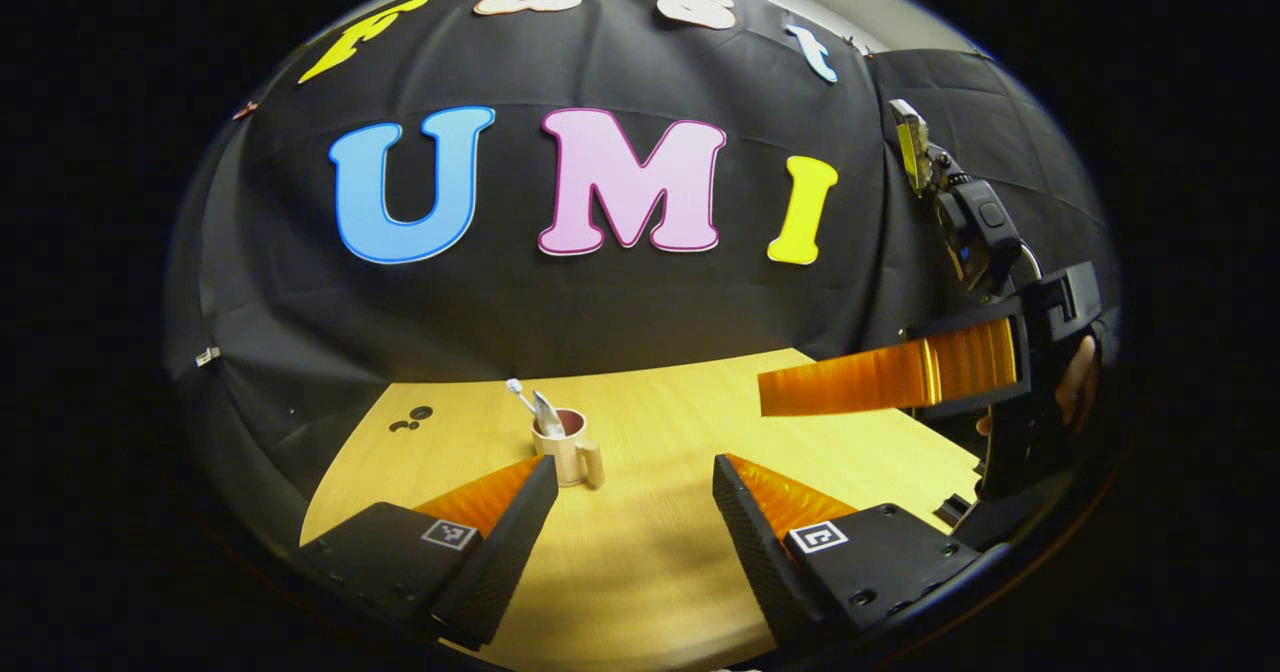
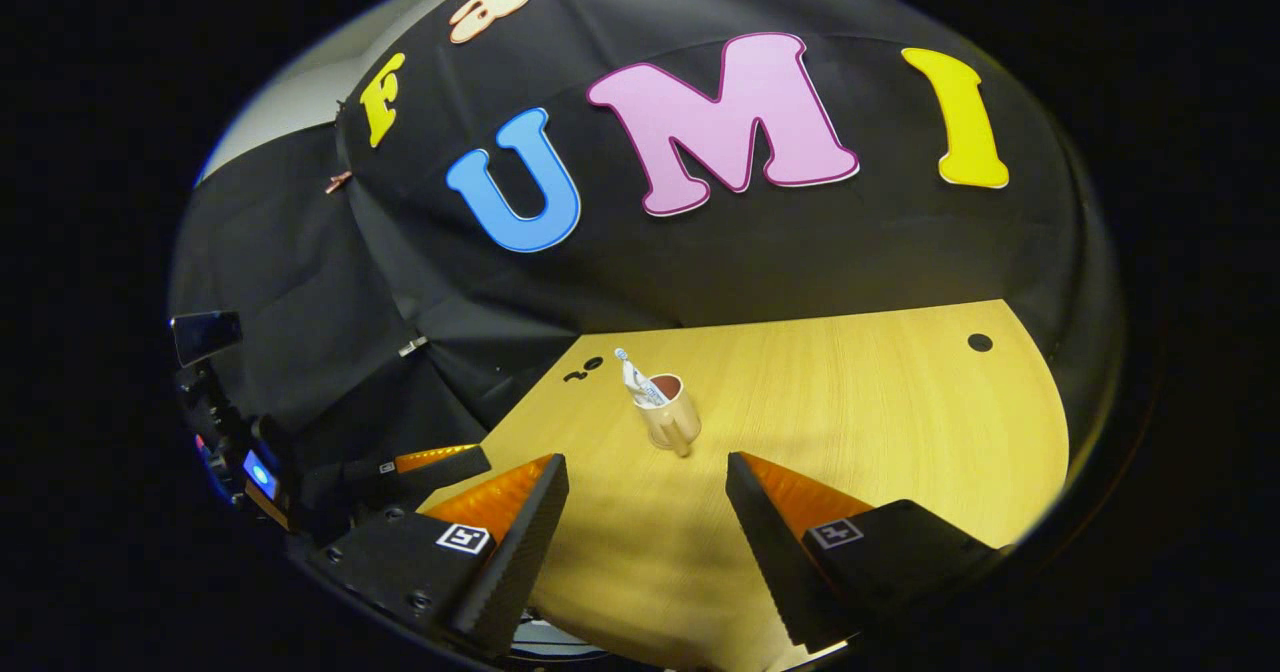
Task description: Put the toothbrush and toothpaste on the desktop into the cup, then pick up the cup and place it on the coaster on the desktop.
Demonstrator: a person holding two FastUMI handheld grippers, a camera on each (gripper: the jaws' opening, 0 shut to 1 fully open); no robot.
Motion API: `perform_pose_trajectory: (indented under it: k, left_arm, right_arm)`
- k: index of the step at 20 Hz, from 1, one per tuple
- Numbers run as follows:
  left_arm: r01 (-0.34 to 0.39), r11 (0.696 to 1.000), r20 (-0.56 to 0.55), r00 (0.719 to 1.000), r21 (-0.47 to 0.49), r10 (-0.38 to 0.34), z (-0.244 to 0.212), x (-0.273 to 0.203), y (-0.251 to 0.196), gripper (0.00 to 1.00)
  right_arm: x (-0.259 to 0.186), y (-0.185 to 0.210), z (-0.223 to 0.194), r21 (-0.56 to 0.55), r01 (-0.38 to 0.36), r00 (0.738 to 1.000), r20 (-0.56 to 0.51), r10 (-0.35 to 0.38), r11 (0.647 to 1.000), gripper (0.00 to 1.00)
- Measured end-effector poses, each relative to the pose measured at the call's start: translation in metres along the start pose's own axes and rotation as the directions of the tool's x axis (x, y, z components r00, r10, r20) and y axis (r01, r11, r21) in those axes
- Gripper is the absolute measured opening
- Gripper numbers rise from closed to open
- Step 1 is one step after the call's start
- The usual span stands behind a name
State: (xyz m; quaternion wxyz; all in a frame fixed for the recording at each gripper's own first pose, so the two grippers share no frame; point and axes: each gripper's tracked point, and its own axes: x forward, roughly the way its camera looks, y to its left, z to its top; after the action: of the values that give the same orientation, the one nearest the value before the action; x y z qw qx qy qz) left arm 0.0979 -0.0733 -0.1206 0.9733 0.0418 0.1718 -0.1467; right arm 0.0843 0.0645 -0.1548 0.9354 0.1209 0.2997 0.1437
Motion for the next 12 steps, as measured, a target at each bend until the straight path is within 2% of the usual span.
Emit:
perform_pose_trajectory:
  k: [6, 8, 12]
  left_arm:
    - [-0.053, 0.999, 0.072, 0.996, -0.011, 0.054, 0.028, 0.007, -0.006, 0.98]
    - [-0.062, 0.998, 0.084, 0.994, -0.017, 0.063, 0.032, 0.011, -0.009, 0.97]
    - [-0.063, 0.998, 0.117, 0.991, -0.011, 0.064, 0.044, 0.015, -0.021, 0.97]
  right_arm:
    - [-0.028, -0.013, 0.039, -0.093, 0.056, 0.982, 0.182, -0.038, 0.994, 0.98]
    - [-0.035, -0.035, 0.036, -0.103, 0.121, 0.976, 0.191, -0.1, 0.987, 0.98]
    - [-0.041, -0.041, 0.036, -0.102, 0.13, 0.974, 0.198, -0.107, 0.986, 0.98]
